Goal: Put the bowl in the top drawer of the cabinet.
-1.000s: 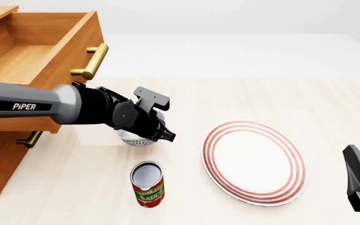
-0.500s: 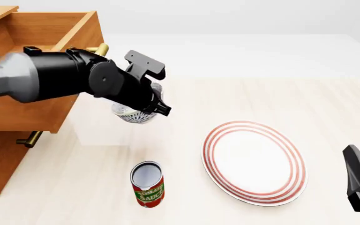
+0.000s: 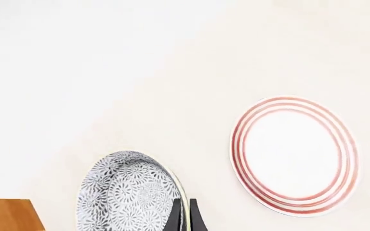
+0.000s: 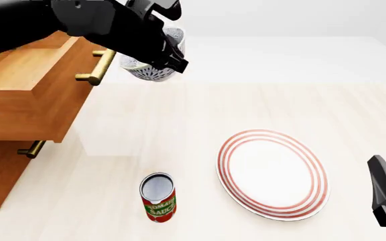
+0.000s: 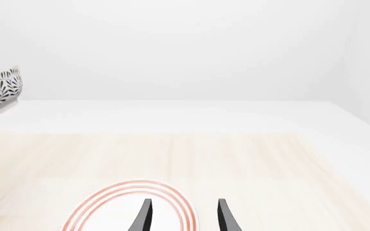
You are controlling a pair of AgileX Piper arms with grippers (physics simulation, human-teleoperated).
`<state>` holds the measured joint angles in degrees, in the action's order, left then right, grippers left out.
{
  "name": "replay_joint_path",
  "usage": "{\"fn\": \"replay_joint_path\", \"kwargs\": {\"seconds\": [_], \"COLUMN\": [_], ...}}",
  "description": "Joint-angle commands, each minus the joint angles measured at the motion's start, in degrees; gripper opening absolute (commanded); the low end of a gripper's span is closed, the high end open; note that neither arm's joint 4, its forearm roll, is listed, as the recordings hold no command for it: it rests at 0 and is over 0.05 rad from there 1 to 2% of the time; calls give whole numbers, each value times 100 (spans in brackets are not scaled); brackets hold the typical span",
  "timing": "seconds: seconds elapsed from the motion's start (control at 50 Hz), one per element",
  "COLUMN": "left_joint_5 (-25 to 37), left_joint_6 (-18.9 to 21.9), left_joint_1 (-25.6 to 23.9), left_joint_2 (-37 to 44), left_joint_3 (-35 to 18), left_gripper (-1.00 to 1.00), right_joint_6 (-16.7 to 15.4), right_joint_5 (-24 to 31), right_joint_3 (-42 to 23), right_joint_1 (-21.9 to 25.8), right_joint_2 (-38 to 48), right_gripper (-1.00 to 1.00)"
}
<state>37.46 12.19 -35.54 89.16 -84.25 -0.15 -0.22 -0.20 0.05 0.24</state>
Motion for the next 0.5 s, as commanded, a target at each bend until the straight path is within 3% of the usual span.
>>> {"fn": "replay_joint_path", "kwargs": {"seconds": [0.02,0.06,0.3,0.5], "left_joint_5": [593,595,1358,1521], "left_joint_6": [385,385,968,1205], "left_joint_1": [-69,-69,56,491], "left_joint_2": [-124,-123,-72,-201], "left_joint_3": [-1079,-1082,-2356,-2367], "left_gripper": [-100,-100,-100,-100], "right_joint_6": [-3,-3,0,1], "right_joint_5": [0,0,-1,-1], "right_joint_3": [0,0,0,0], "right_joint_1": [1,1,0,0], "right_joint_2": [0,0,-1,-1], "right_gripper": [100,100,100,100]}}
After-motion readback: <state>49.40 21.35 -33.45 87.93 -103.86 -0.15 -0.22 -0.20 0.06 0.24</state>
